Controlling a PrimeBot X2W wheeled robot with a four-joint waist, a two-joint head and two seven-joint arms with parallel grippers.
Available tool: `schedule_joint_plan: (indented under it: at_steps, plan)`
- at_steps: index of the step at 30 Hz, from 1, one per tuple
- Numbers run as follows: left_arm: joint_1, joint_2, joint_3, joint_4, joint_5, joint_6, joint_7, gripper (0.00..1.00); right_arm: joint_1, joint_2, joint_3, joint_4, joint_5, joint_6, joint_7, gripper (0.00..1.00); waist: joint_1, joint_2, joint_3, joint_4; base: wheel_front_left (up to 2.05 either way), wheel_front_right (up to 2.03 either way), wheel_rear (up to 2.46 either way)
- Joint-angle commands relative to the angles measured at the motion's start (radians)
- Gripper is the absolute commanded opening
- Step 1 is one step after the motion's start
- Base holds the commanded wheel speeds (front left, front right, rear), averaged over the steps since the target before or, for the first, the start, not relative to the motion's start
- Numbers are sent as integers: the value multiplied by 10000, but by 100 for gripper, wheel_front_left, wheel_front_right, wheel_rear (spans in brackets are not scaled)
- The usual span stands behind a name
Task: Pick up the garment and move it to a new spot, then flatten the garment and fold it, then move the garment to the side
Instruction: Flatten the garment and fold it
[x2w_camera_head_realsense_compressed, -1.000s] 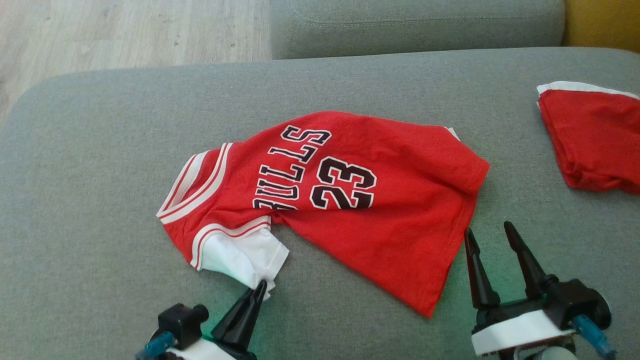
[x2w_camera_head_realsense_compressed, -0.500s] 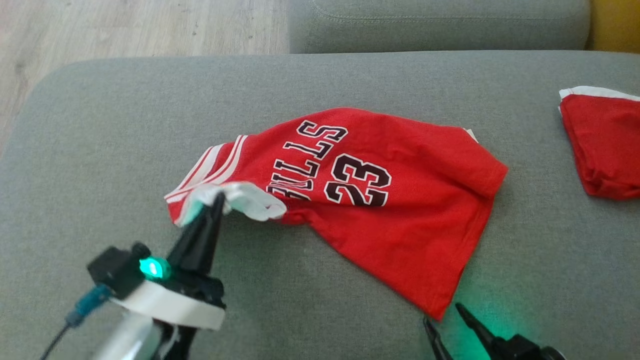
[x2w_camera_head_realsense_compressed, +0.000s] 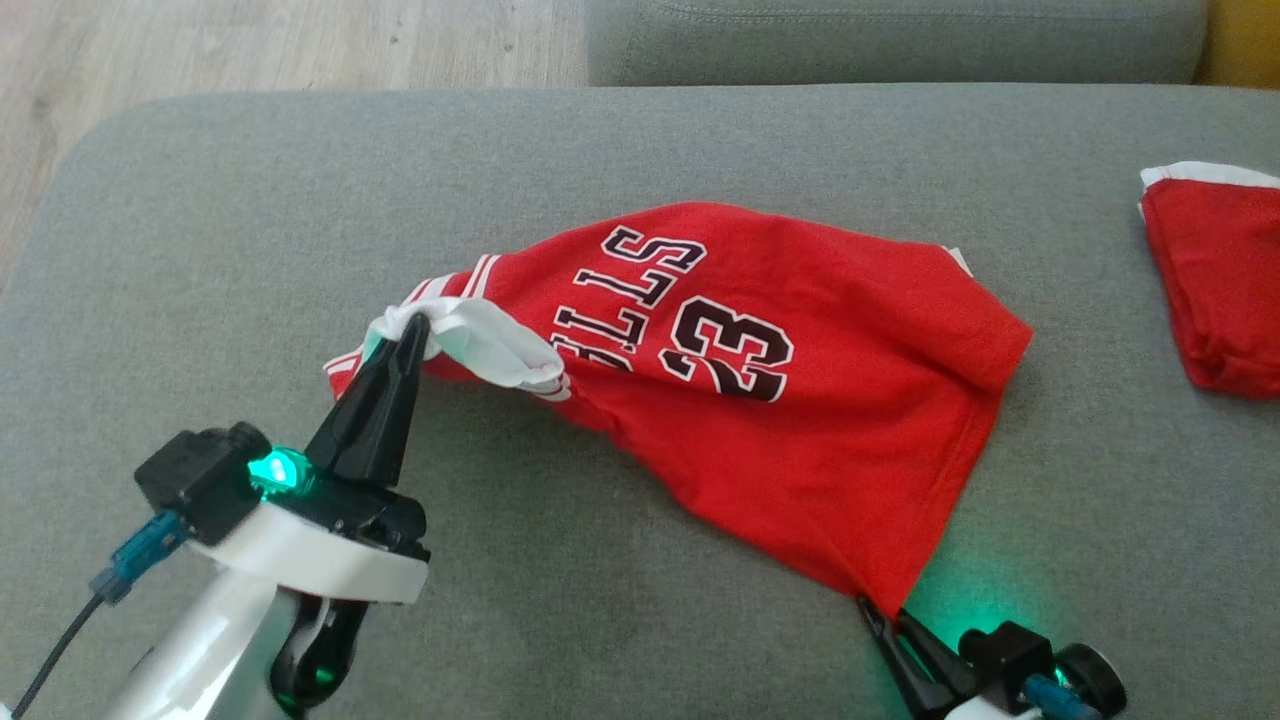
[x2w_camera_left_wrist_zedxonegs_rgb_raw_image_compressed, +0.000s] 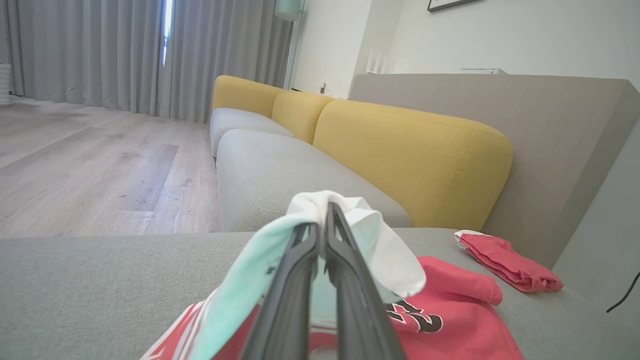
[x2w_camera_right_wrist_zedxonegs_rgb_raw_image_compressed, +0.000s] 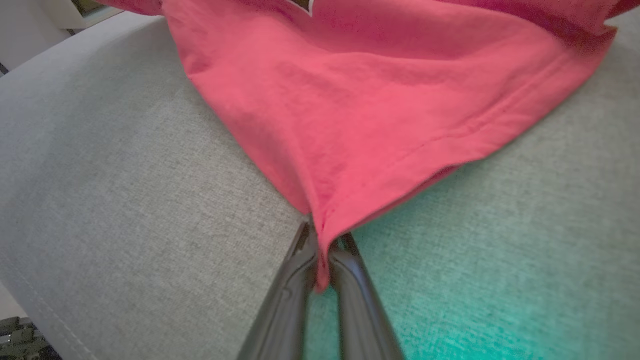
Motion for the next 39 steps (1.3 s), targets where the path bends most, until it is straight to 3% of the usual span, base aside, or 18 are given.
schedule_joint_plan:
  at_steps: [1, 4, 8, 16, 17, 22, 28, 34, 39]
  plan:
    - [-543, 405, 376, -243, -69, 16, -53, 0, -145, -152, 90, -21, -253, 31, -30, 0, 0, 0, -69, -25, 0, 0, 0]
    - [-514, 515, 434, -288, -78, 15, -53, 0, -174, -185, -227, -449, -459, 31, -61, 0, 0, 0, -268, -109, 0, 0, 0]
    - [-619, 785, 582, -665, -193, 15, -53, 0, -250, -460, -964, -2018, 112, 31, -85, 0, 0, 0, -665, -284, 0, 0, 0]
    - [-1805, 1888, 1109, -2019, -1124, 15, -53, 0, -1455, -2298, -2655, -5615, 1728, 31, 1233, 0, 0, 0, -1572, -720, 0, 0, 0]
    - [-1805, 1888, 1109, -2019, -1124, 15, -53, 0, -1455, -2298, -2655, -5615, 1728, 31, 1233, 0, 0, 0, -1572, -720, 0, 0, 0]
    - [-3200, 2492, 1402, -2697, -2188, 15, 28, 0, -2840, -3567, -3307, -6620, 2685, 31, 2148, 0, 0, 0, -1725, -830, 0, 0, 0]
    - [-5352, 2613, 1155, -2514, -3287, 15, 527, 0, -4930, -4375, -2766, -6202, 3373, 31, 2920, 0, 0, 0, -1524, -905, 0, 0, 0]
    - [-7387, 2358, 309, -459, -3704, 15, 1155, 0, -7465, -4108, -994, -4406, 4154, 31, 3292, 0, 0, 0, -503, -862, 0, 0, 0]
    - [-9094, 2021, -564, 1177, -3233, 15, 841, 0, -9753, -3776, 200, -2664, 4137, 31, 2908, 0, 0, 0, 901, -660, 0, 0, 0]
